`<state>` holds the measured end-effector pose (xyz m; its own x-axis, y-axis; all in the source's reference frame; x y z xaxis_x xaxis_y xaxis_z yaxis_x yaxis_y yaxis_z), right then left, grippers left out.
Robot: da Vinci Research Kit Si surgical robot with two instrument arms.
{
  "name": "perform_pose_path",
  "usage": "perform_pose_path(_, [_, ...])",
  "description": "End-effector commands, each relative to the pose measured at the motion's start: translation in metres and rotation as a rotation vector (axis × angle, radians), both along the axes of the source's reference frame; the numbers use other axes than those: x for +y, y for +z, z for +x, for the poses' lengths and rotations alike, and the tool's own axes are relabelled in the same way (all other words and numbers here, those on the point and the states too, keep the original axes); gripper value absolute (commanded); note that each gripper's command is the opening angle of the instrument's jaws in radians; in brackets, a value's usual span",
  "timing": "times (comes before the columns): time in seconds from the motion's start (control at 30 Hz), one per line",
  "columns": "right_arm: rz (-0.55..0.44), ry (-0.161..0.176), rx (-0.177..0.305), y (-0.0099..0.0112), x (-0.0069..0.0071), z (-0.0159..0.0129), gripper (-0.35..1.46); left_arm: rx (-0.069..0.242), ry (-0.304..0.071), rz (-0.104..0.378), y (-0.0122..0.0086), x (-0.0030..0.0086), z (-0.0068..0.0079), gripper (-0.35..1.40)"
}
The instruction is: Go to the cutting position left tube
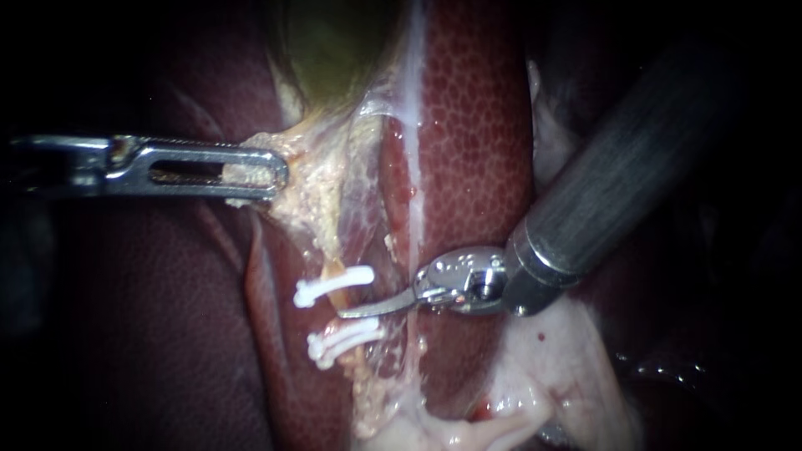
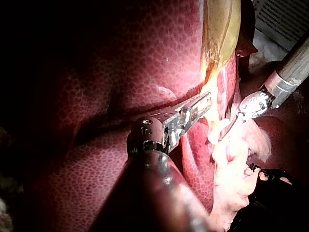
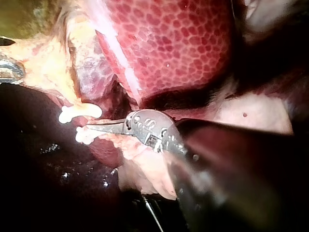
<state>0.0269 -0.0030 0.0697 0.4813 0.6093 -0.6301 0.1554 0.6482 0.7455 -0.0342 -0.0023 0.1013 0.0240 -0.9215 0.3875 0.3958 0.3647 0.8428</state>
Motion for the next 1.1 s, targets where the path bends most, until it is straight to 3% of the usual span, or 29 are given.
perform_pose_path(0.03, [-0.005,-0.001,0.003,0.0000,0.0000,0.0000,0.24,0.000,0.000,0.000,0.0000,0.0000,0.0000,-0.35])
perform_pose_path(0.6, [-0.009,-0.004,0.009,-0.0003,-0.0002,-0.0003,0.52,0.000,0.000,0.000,0.0000,0.0000,0.0000,-0.35])
perform_pose_path(1.1, [-0.014,-0.017,0.021,-0.0012,0.0003,-0.0031,0.52,-0.001,0.002,0.000,-0.0001,0.0000,0.0003,-0.35])
